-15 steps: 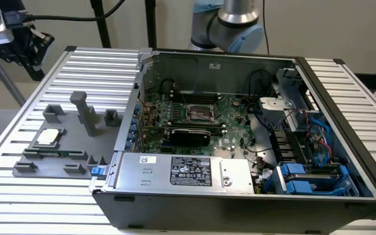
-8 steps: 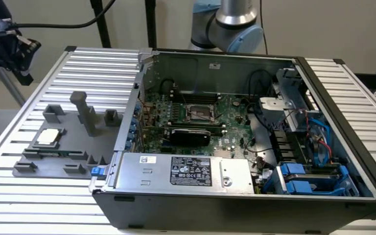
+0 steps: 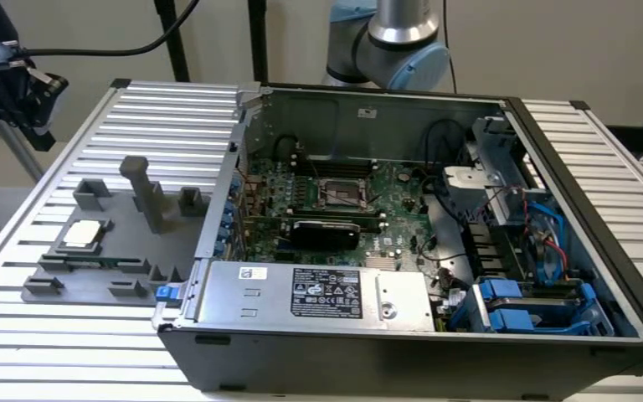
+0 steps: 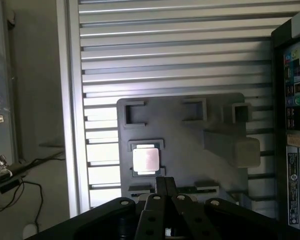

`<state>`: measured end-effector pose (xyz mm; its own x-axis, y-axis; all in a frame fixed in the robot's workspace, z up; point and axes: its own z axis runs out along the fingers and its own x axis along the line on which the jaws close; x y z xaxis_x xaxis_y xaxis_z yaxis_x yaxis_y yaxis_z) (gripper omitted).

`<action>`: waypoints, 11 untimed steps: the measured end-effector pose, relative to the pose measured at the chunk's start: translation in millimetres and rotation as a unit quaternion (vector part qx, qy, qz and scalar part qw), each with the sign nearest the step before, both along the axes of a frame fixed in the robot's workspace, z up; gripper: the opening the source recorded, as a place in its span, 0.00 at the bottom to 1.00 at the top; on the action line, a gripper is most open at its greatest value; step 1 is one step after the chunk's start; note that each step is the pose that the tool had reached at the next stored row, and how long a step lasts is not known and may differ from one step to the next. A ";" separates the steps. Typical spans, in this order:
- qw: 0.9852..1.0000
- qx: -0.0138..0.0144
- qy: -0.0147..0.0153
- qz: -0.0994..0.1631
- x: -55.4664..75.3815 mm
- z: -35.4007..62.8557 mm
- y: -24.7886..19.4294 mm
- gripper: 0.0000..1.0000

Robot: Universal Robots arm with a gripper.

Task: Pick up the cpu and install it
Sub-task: 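Reach for the cpu, then pick up the cpu and move it towards the insertion slot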

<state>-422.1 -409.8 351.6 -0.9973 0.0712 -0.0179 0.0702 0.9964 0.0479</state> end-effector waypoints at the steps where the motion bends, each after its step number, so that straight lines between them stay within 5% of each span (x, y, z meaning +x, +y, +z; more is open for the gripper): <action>1: 1.000 0.000 0.000 0.000 0.0 0.0 0.0 0.11; 11: 1.000 0.000 0.001 0.000 0.0 0.0 0.0 0.11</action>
